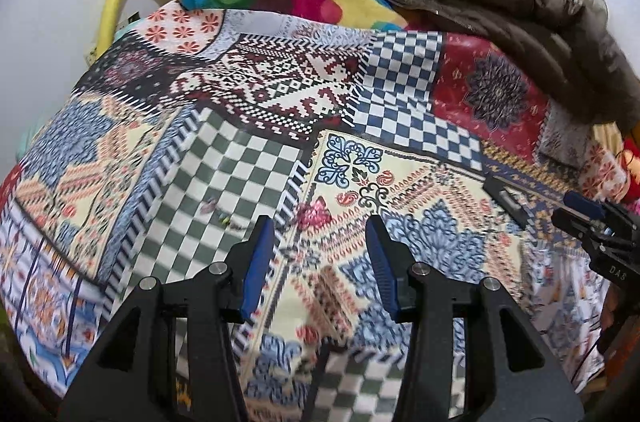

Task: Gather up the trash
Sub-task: 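Grasp the black phone holder with the right tool while the left tool grasps the pink toy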

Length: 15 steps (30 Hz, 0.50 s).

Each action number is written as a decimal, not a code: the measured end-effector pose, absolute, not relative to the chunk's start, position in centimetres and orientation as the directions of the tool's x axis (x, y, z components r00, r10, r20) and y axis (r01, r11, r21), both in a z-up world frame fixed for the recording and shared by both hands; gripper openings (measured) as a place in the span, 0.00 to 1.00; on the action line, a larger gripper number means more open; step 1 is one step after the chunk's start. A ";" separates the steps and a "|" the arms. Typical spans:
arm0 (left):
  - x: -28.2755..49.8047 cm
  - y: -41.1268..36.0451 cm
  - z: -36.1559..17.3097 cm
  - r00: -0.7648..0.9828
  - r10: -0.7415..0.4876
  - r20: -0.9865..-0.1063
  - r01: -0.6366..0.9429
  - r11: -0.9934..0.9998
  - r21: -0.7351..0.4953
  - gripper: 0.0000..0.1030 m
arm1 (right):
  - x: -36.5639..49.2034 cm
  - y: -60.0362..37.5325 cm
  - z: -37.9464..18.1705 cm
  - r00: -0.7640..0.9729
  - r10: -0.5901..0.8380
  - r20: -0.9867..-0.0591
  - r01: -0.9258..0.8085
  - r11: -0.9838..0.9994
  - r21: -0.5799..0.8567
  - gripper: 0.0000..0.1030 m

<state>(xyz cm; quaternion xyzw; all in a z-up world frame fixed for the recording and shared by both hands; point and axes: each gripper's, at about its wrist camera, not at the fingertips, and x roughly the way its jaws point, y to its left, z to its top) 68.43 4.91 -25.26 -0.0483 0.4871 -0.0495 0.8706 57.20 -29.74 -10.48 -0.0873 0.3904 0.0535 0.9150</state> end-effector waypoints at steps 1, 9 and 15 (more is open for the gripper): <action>68.7 4.7 -25.6 0.519 -0.123 -0.846 0.046 0.992 -0.116 0.45 | 57.6 -29.6 -10.8 0.687 0.028 -0.726 -0.171 0.977 -0.124 0.48; 70.5 3.1 -28.2 0.505 -0.039 -0.862 0.062 0.998 -0.009 0.45 | 59.9 -28.4 -12.7 0.671 0.026 -0.741 -0.231 0.957 -0.176 0.48; 71.2 3.5 -29.6 0.485 -0.042 -0.873 0.021 0.999 -0.037 0.40 | 60.9 -27.2 -13.8 0.666 -0.004 -0.746 -0.253 0.940 -0.231 0.47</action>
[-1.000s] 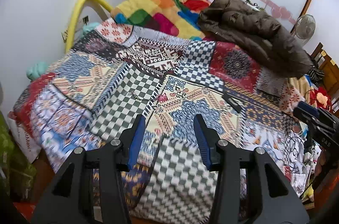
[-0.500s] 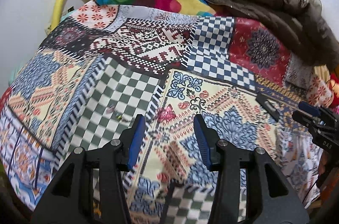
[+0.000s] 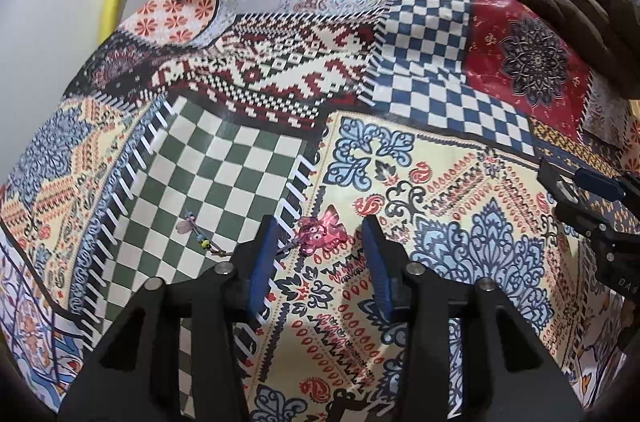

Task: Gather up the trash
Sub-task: 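Grasp the black phone holder with the right tool while the left tool grasps the pink toy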

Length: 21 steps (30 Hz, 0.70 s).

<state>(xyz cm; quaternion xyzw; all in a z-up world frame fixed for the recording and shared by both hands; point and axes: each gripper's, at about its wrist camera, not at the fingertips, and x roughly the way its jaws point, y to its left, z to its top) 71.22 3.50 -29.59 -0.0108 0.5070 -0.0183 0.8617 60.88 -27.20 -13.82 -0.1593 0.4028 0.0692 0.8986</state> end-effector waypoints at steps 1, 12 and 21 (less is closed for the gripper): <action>71.3 3.5 -29.6 0.489 -0.042 -0.872 0.017 0.999 -0.039 0.39 | 61.0 -27.1 -13.8 0.665 0.001 -0.747 -0.258 0.939 -0.228 0.47; 71.0 3.7 -29.3 0.481 -0.082 -0.873 0.006 0.996 -0.090 0.25 | 61.7 -27.4 -13.4 0.647 0.073 -0.759 -0.257 0.958 -0.128 0.23; 67.6 1.7 -24.8 0.524 -0.106 -0.845 0.054 0.994 -0.091 0.25 | 58.9 -27.3 -11.5 0.652 0.077 -0.755 -0.220 0.971 -0.091 0.23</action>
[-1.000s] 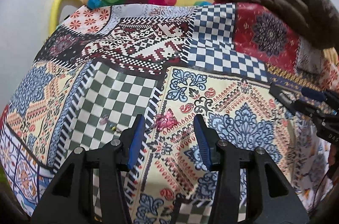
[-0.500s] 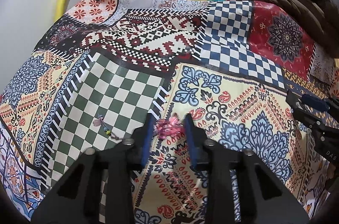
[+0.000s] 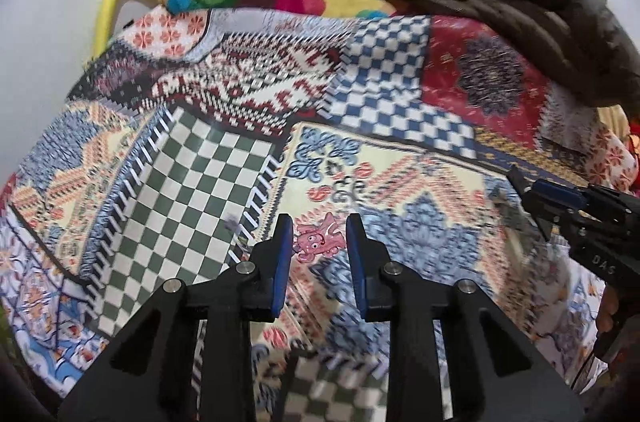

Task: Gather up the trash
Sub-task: 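Grasp the black phone holder with the right tool while the left tool grasps the pink toy, then carry the phone holder and pink toy with both tools over the white bin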

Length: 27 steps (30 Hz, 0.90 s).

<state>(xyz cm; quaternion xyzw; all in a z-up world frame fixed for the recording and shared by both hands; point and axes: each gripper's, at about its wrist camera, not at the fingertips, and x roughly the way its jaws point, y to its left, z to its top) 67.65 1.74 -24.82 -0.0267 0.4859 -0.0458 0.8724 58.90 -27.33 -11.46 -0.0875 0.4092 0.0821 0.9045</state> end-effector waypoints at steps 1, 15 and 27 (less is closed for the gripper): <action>67.3 1.5 -24.2 0.530 -0.108 -0.841 0.058 0.994 -0.090 0.25 | 58.5 -27.2 -11.1 0.656 0.077 -0.751 -0.221 0.971 -0.094 0.23; 58.9 1.0 -13.4 0.620 -0.104 -0.778 0.053 0.994 -0.091 0.25 | 50.2 -23.4 -3.0 0.724 0.119 -0.679 -0.252 0.962 -0.101 0.22; 48.6 3.7 -6.5 0.686 -0.058 -0.725 0.000 0.997 -0.079 0.25 | 40.9 -16.8 1.0 0.754 0.196 -0.626 -0.350 0.928 -0.131 0.23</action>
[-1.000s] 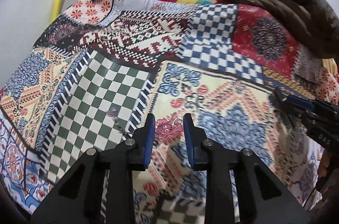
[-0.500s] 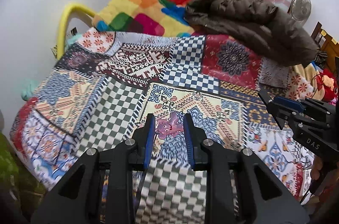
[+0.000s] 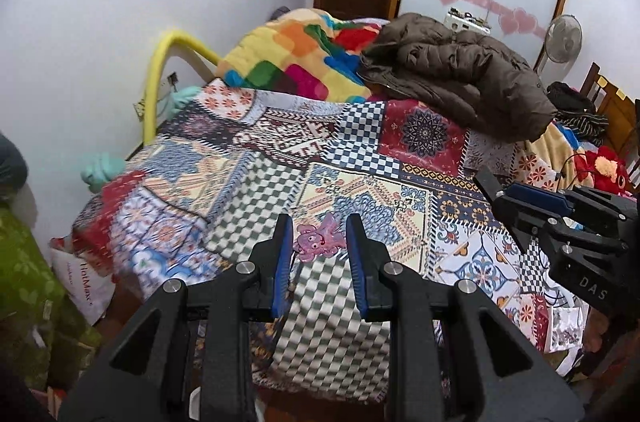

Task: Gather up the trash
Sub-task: 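Carry the phone holder and pink toy with both tools over the white bin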

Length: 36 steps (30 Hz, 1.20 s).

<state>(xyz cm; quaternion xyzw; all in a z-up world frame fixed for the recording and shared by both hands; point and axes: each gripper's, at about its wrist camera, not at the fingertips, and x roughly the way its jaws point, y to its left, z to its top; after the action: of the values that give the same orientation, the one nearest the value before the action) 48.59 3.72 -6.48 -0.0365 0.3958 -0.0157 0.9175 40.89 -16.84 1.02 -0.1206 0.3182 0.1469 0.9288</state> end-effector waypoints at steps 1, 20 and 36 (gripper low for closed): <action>47.5 4.1 -6.0 0.690 -0.052 -0.722 -0.007 0.997 -0.078 0.25 | 40.3 -16.4 1.1 0.755 0.202 -0.623 -0.356 0.925 -0.131 0.22; 29.6 13.2 -4.5 0.694 0.073 -0.716 -0.173 0.983 -0.068 0.25 | 27.8 -2.1 -2.6 0.649 0.391 -0.653 -0.618 0.771 -0.153 0.23; 21.3 22.8 -15.9 0.525 0.083 -0.847 -0.371 0.918 -0.141 0.25 | 25.3 5.7 -14.6 0.435 0.378 -0.817 -0.733 0.676 -0.078 0.23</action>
<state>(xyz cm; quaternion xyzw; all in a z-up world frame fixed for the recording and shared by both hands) 21.27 22.79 -15.89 -0.1538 0.4689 0.1321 0.8596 25.34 5.75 -14.57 -0.2170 0.4090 0.3392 0.8189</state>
